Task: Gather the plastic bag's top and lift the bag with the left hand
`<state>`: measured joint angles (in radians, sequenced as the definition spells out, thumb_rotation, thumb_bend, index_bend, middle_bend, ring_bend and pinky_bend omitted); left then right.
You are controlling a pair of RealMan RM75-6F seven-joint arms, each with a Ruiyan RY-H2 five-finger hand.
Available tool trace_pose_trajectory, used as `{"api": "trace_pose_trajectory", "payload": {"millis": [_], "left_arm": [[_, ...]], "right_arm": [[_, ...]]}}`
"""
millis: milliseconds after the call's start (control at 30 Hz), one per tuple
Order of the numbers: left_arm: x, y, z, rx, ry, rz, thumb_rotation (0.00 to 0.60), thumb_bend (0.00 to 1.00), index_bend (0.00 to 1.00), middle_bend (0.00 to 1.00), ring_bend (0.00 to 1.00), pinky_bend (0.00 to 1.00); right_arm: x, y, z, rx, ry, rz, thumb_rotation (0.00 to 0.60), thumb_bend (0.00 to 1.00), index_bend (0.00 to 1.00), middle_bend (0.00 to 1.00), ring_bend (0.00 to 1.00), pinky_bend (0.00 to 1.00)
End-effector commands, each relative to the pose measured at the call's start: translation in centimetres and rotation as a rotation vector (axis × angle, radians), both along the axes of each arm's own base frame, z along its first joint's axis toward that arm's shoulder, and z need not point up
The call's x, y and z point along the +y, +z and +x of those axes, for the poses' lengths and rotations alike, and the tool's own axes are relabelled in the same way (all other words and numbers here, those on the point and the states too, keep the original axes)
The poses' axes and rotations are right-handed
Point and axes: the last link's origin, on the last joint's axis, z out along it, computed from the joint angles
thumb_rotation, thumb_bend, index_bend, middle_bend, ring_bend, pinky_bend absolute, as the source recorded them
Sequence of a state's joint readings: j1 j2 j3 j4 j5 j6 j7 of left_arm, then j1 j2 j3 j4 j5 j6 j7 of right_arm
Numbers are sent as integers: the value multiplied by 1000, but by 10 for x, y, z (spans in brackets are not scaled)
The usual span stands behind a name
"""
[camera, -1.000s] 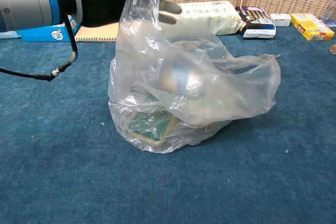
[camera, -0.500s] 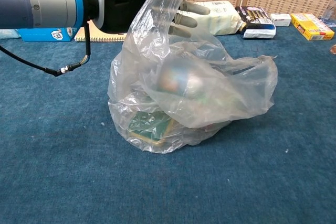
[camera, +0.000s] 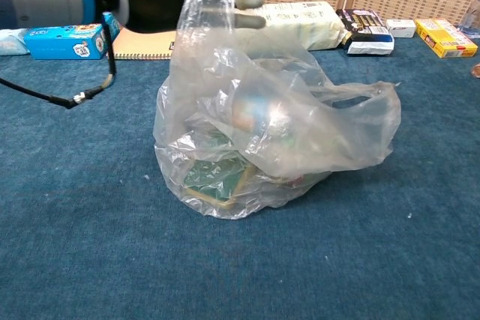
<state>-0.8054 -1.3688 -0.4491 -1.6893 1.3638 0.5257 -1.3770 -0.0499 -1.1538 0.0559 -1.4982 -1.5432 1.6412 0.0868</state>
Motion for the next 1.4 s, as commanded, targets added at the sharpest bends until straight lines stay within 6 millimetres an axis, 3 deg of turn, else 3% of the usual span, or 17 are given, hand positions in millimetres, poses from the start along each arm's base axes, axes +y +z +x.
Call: {"api": "trace_pose_trajectory", "payload": {"millis": [33,267,467,767,1100,1400], "left_arm": [[-10,17,-17,-66,46,-5,0,73,392,457,469,344],[-17,43,-40,-207,40,-58,0,72,434,517,538,415],[-11,54,-54,-363,37,-149,0,72,501,588,604,469],[-9,59,-40,-504,21,-227,0,73,533,652,674,593],[-9,63,-24,-606,8,-272,0,76,533,654,690,597],[-9,65,-27,-610,-2,-252,0,83,533,640,661,550]], "right_arm": [[-2,-1,1,-1,7,4,561,174,214,232,283,316],[-6,-3,5,-3,21,11,562,174,213,232,283,315],[-9,-5,9,2,33,18,560,174,214,232,283,315],[-14,-4,12,-2,43,17,559,175,213,232,283,315],[-17,-6,11,-4,43,22,564,175,214,232,283,315],[-19,-7,10,-11,47,21,560,174,214,232,283,315]]}}
